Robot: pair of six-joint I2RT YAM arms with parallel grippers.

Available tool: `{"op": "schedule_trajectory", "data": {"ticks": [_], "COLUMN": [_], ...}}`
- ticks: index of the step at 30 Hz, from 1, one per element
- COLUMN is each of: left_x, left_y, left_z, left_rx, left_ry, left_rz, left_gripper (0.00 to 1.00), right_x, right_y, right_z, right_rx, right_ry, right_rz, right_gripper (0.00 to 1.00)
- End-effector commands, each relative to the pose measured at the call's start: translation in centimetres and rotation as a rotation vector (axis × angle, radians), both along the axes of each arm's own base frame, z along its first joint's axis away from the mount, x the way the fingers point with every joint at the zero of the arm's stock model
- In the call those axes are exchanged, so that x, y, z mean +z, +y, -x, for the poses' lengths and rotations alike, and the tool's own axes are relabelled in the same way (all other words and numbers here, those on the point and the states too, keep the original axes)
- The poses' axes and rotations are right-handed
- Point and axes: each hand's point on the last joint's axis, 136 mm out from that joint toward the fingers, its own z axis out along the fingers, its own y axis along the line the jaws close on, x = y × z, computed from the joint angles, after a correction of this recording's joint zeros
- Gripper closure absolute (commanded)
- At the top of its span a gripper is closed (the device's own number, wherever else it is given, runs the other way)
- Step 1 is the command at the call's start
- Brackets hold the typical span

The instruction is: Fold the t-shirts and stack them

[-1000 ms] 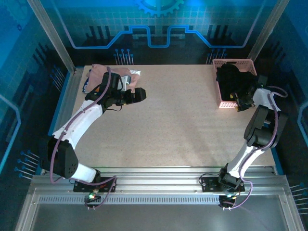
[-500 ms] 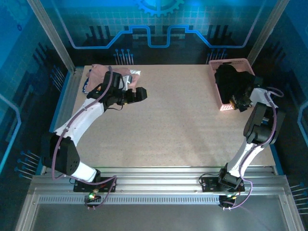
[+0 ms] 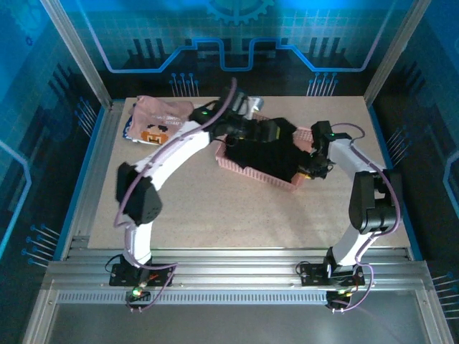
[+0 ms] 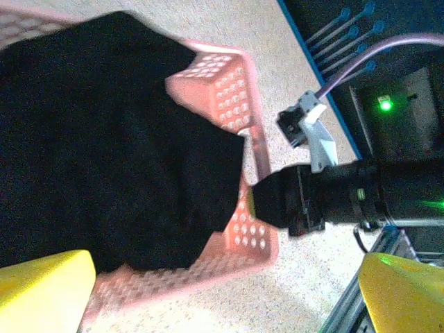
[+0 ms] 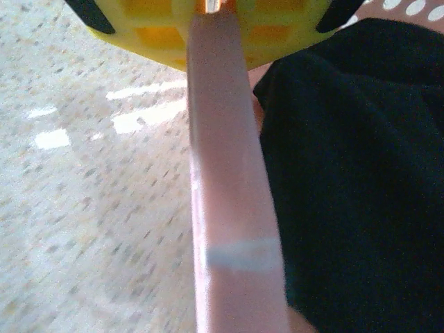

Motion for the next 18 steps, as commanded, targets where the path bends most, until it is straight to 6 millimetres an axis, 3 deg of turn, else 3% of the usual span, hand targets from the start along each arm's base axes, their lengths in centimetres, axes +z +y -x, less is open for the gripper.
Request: {"op": "schedule_trajectory", "data": {"ticks": [1,6,11,13,18], "left_x": [-7.8,-12.9,-16.3,-17.0,-16.8], "left_y": [0.8,3.5,4.1,4.4,3.5], "left_z": [2.4,2.7,1.5,0.1,-3.1], "left_rx": [-0.007,0.072,0.12,0.176,0.278], "left_ry": [0.217,0.288,0.24,0.192,0.083], "left_rz": [-0.238,-0.467,-0.602,-0.631,-0.591], "left_gripper": [0.01,0.01,0.01,0.01,0.01], "right_x": [-0.4,-0.5,-0.6,-0.8,-1.5], "right_y": [-0.3,-0.1,0.7,1.2,2.6], "right_z": [1.2,1.9,2.3,2.6,3.4], "right_rx": [0.035,0.026,0.04,0.048,0.072], "right_ry": [0.018,0.014,0.012,0.009,0.03], "right_rz": [0.06,0.044,0.014,-0.006,-0.054], "right_gripper": [0.99,0.99,0.99,0.99,1.0]}}
